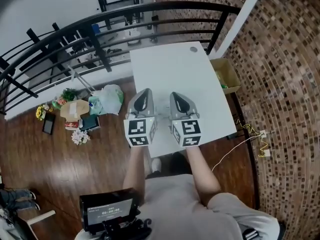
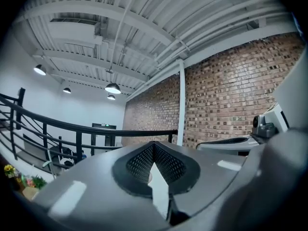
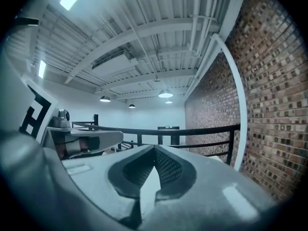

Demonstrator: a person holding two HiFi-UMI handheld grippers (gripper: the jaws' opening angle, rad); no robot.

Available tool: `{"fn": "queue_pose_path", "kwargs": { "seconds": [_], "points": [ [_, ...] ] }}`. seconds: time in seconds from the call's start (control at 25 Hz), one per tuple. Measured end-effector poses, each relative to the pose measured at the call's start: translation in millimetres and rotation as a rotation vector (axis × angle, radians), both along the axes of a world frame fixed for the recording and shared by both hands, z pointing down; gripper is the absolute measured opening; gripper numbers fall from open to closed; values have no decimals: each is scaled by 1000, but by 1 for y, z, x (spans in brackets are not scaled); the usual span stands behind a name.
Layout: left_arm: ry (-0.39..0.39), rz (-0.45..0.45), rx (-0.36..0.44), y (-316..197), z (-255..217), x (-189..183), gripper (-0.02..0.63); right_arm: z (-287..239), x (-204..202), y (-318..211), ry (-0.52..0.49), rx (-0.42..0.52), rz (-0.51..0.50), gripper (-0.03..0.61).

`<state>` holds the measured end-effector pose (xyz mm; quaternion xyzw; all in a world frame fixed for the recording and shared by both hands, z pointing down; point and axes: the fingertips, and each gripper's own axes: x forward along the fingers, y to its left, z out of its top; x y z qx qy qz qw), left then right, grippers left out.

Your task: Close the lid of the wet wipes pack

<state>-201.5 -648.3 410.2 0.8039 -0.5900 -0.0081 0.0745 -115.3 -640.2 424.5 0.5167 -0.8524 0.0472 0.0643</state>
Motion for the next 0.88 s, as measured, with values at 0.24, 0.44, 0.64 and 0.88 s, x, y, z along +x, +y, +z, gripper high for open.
{"fn": "queue_pose_path", "kwargs": {
  "seconds": [0.24,0.44,0.64,0.88],
  "points": [
    [-7,-37,-61,-48,28,-2,15,29,14,-51,-4,-59,-6,-11],
    [-17,-31,-130,-64,64,14,15,76,24,-75,34,-195,-70,-11],
    [-24,-22,-187,-72,93,14,15,128,20,-82,88,-339,-91,-11],
    [-24,-2,-228,-76,117,18,15,162,12,-89,115,-424,-98,-11]
  ]
}}
